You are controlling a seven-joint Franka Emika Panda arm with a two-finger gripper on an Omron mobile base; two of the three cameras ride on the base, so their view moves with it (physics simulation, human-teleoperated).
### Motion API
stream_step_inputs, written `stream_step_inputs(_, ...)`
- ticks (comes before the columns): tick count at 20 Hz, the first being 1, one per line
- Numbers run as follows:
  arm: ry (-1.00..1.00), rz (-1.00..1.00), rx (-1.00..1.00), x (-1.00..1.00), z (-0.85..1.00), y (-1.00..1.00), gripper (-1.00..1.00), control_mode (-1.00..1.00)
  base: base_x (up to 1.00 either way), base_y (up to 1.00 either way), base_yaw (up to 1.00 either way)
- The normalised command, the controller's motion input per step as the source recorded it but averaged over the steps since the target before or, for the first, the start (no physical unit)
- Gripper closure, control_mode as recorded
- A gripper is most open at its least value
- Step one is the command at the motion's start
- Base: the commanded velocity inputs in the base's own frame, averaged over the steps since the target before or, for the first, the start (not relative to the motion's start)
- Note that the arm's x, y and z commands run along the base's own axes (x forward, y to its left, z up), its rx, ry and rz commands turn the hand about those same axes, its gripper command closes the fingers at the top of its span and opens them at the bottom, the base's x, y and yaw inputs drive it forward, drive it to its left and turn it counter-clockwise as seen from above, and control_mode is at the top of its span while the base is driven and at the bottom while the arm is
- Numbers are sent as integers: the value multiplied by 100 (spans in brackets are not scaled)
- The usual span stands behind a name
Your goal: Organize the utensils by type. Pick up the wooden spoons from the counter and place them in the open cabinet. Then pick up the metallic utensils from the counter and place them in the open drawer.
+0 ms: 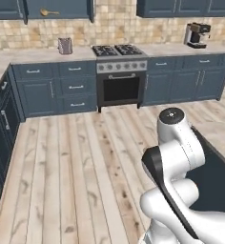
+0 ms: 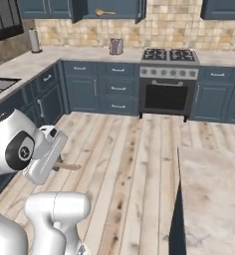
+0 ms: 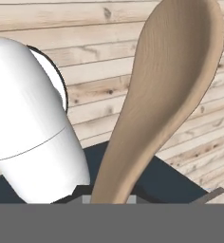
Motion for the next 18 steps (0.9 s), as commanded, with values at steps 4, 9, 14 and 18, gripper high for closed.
stream_step_inputs(4, 0, 0, 0, 0, 0, 0, 100, 100, 100, 60, -13)
stream_step_inputs(9, 0, 0, 0, 0, 0, 0, 100, 100, 100, 59, -8)
stream_step_inputs(14, 0, 0, 0, 0, 0, 0, 100, 100, 100, 58, -12)
stream_step_inputs(18, 0, 0, 0, 0, 0, 0, 100, 100, 97, 67, -10)
